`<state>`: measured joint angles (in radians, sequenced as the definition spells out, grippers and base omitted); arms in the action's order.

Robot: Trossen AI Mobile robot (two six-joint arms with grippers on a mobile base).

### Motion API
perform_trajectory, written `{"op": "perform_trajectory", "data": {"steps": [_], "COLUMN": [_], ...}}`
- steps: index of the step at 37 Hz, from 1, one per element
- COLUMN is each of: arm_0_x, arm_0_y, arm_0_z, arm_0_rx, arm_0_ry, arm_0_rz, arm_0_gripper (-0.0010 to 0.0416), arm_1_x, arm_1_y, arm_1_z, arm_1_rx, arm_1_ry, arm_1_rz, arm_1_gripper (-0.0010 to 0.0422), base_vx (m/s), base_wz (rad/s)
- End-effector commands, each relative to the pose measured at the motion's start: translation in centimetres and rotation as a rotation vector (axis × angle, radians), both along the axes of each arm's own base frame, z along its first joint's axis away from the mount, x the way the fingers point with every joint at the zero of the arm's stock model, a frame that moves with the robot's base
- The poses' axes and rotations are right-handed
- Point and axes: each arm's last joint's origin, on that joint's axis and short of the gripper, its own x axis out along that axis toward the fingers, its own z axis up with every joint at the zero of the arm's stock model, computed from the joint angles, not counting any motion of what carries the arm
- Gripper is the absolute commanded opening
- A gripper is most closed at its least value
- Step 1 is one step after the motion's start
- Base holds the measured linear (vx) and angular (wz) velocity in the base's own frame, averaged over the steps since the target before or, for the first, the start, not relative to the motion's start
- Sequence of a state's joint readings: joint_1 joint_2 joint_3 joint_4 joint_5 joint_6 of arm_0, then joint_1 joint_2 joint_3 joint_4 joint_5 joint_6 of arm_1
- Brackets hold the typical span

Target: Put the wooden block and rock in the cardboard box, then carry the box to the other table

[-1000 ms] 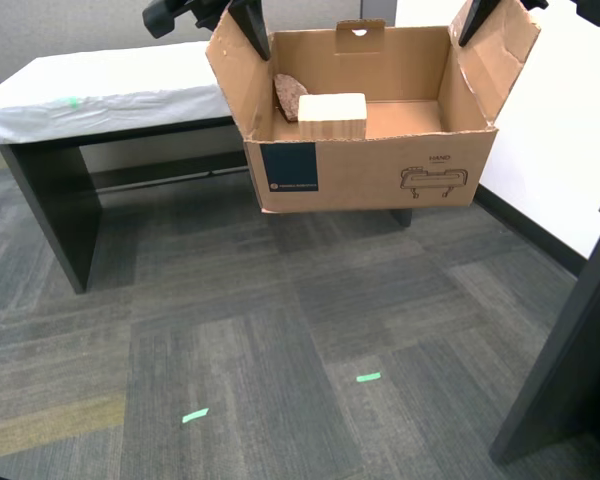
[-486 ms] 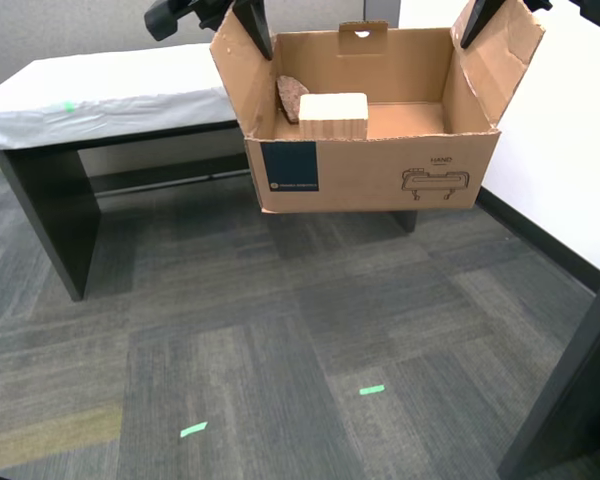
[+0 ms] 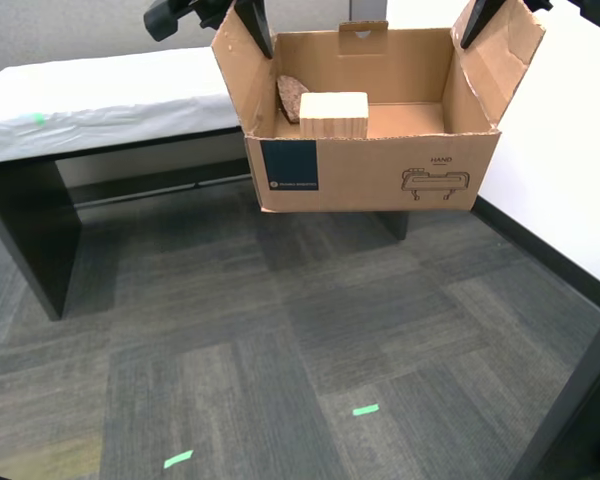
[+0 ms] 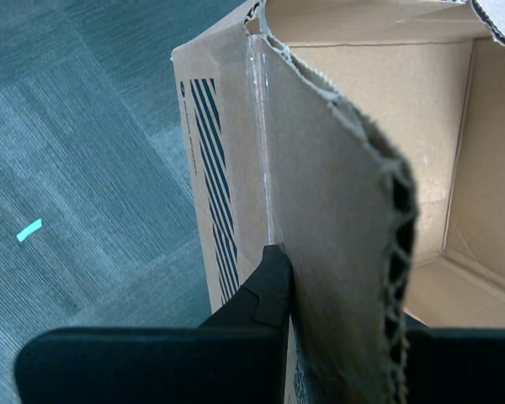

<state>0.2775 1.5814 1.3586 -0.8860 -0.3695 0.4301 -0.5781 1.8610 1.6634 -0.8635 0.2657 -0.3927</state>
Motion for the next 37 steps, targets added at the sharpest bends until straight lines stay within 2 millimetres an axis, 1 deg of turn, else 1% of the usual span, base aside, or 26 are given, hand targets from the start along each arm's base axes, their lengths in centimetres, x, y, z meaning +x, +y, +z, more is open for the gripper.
{"op": "perform_trajectory", "data": {"steps": [1,9,17,37], "arm_0_x": [0.02,-0.02,-0.03,-0.29], "arm_0_y": [0.24,0.28,0.29,0.29], "arm_0_z": [0.16,0.15,0.14,0.03], "arm_0_rx": [0.047,0.047,0.049,0.042], "arm_0_ry": [0.0,0.003,0.009,0.036], "arm_0_rz": [0.022,0.023,0.015,0.017], "arm_0_gripper": [-0.0001,-0.0001,-0.0001,-0.0001], "arm_1_x": [-0.05,-0.03,-0.01,0.07], "arm_1_y": [-0.33,-0.3,-0.3,-0.31], "arm_1_z": [0.2,0.18,0.19,0.24], "arm_1_rx": [-0.025,-0.02,-0.016,-0.032], "arm_1_ry": [-0.007,-0.006,-0.014,-0.003], "arm_1_rz": [-0.009,0.008,-0.005,0.031], "arm_1_gripper": [-0.0002,-0.0002,-0.0002,-0.0002], "base_vx": [0.129,0.126,0.126,0.132], "base_wz": [-0.048,0.033,0.155,0.273]}}
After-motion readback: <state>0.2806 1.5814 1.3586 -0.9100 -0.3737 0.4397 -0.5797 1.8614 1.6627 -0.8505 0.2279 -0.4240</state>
